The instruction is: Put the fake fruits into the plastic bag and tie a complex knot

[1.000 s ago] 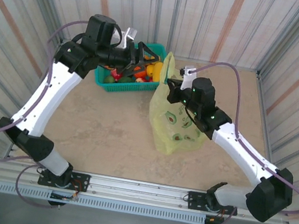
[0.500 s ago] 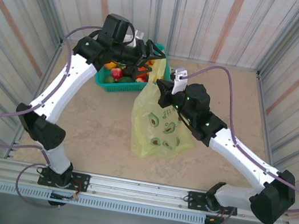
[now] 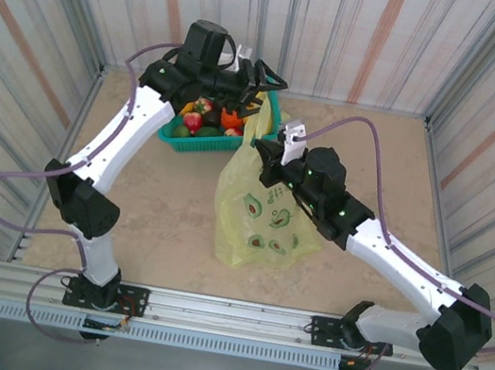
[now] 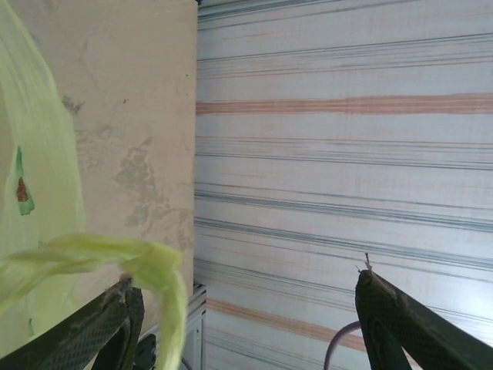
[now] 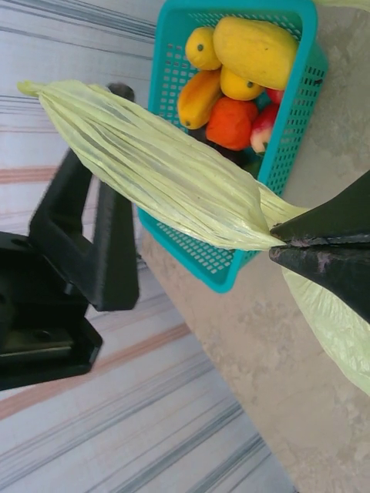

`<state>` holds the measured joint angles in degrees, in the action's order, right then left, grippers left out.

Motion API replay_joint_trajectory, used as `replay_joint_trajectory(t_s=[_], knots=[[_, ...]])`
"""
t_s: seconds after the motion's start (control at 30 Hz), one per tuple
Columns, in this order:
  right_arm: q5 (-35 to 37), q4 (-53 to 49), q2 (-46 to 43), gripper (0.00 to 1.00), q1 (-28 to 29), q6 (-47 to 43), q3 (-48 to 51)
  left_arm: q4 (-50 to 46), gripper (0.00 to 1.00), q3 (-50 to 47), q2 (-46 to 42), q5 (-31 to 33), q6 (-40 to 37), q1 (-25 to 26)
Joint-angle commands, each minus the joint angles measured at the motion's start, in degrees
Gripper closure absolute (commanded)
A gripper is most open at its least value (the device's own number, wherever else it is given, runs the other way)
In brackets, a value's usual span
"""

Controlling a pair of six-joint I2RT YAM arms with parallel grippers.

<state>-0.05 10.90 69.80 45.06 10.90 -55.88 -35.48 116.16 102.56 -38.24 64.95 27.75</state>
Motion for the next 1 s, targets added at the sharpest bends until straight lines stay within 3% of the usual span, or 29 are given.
replay_joint_trajectory(t_s=[0.0,0.17,0.53,0.77,0.97], knots=[[-0.81,0.63,-1.77,1.00,0.68,-1.98,0.70,3.55,0.26,2.05,1.44,-2.83,2.32,-0.50],[-0.87,0.27,-1.60,1.00,1.16,-2.54,0.59,3.74,0.29,2.62,2.58,-2.89,3.08,-0.93],[-0.36,-0.30,-1.44,1.00,1.59,-2.92,1.08,-1.68,0.59,3.42,3.27,-0.77,-1.04,-1.29],[-0.13,-0.53,-1.84,1.00,1.98,-3.15,1.49,-1.46,0.72,3.22,3.34,-1.05,-3.60,-0.37],[2.09,-1.39,-2.38,1.00,1.90,-2.63,1.16,-0.23,0.90,2.11,1.66,-0.04,-6.41,-0.79]])
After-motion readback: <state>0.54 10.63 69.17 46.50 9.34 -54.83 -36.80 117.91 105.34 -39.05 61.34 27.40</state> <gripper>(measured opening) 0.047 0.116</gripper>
